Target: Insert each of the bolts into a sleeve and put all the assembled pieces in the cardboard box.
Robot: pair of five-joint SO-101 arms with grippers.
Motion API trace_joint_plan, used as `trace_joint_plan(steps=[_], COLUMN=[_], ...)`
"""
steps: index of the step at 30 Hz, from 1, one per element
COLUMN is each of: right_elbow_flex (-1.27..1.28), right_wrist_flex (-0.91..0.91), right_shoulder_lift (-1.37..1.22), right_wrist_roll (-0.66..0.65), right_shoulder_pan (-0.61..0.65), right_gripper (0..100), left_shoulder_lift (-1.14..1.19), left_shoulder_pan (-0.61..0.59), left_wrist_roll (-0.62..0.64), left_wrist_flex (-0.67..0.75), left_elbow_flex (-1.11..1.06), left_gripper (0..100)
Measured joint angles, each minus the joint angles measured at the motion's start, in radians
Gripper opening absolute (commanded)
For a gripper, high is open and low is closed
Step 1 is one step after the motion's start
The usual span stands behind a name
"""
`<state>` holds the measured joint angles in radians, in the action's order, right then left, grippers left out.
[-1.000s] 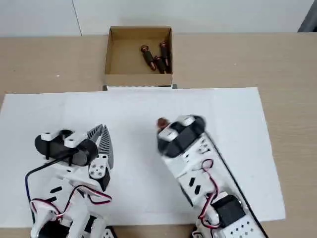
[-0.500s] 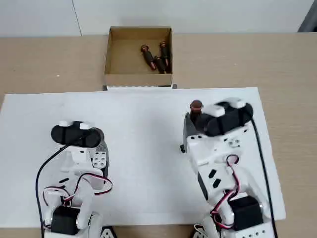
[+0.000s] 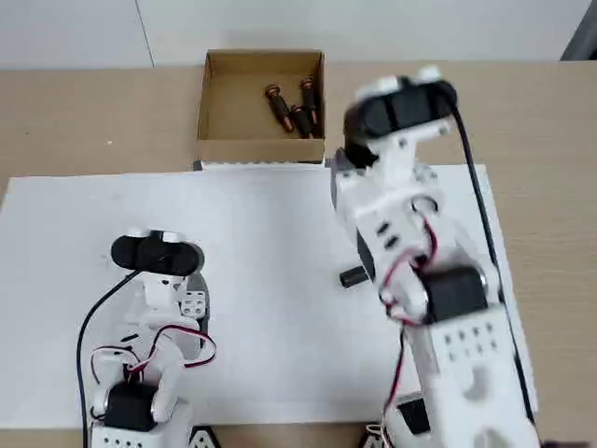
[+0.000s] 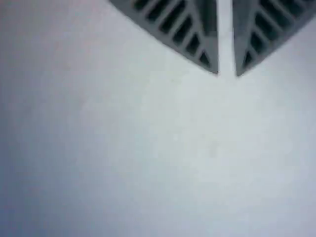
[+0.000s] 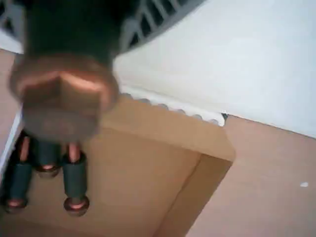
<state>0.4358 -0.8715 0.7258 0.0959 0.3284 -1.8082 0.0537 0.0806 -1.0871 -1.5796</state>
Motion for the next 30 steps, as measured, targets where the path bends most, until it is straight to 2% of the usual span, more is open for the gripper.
trace_joint_plan(steps=[3, 14, 30], right_elbow_flex=[-0.055, -0.186, -0.637], right_wrist_flex=[0.057, 0.313, 0.618], right_shoulder_lift=[-0.103, -0.457, -1.086], right_wrist_roll=[-0.012, -0.236, -0.493], right_shoulder_pan=[0.000, 0.003, 0.005], right_gripper=[0.4, 0.4, 0.4], left_shoulder_lift=[0.000, 0.000, 0.000], left_shoulder_pan=[0.000, 0.000, 0.000], left_wrist_roll=[0.000, 0.000, 0.000], left_wrist_flex=[0.000, 0.000, 0.000], left_elbow_flex=[-0.014, -0.057, -0.057], left_gripper=[1, 1, 1])
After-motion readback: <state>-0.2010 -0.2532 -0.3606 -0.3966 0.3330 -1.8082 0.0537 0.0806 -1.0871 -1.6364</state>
